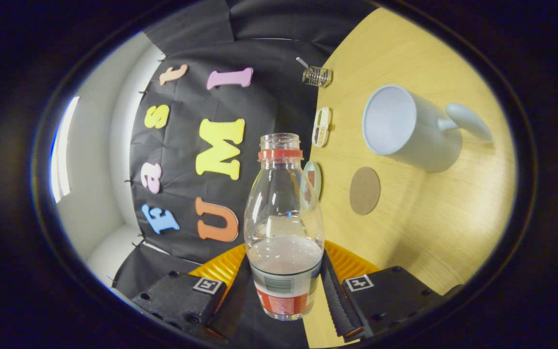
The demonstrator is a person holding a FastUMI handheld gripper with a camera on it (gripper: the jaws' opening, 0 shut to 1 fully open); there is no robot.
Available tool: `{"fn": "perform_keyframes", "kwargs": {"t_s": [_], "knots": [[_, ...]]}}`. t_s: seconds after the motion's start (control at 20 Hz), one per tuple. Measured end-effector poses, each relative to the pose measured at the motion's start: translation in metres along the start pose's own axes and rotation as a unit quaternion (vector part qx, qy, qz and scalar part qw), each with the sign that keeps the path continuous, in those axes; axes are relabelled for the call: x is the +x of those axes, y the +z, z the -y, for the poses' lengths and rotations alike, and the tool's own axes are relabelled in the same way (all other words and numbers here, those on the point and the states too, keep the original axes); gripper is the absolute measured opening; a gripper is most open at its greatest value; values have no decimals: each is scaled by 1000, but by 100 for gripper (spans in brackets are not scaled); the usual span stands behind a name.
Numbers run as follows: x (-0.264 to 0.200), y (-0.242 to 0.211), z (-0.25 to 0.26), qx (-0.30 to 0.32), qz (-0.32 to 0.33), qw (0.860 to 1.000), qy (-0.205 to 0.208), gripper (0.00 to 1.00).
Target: Take the bottle from table, then pour the juice into the cup, finally place the bottle on the coaster
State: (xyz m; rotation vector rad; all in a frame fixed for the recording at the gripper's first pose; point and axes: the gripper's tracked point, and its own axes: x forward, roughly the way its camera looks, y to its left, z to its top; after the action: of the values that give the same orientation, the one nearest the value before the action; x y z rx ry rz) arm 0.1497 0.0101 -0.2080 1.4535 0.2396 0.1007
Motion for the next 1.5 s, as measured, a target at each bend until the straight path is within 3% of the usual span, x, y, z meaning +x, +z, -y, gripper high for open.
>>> {"fn": "perform_keyframes", "kwargs": {"t_s": [0.55, 1.5], "knots": [[-4, 6, -32, 97, 5, 994, 48, 77], [-3, 22, -54, 172, 10, 982, 73, 77]]}}
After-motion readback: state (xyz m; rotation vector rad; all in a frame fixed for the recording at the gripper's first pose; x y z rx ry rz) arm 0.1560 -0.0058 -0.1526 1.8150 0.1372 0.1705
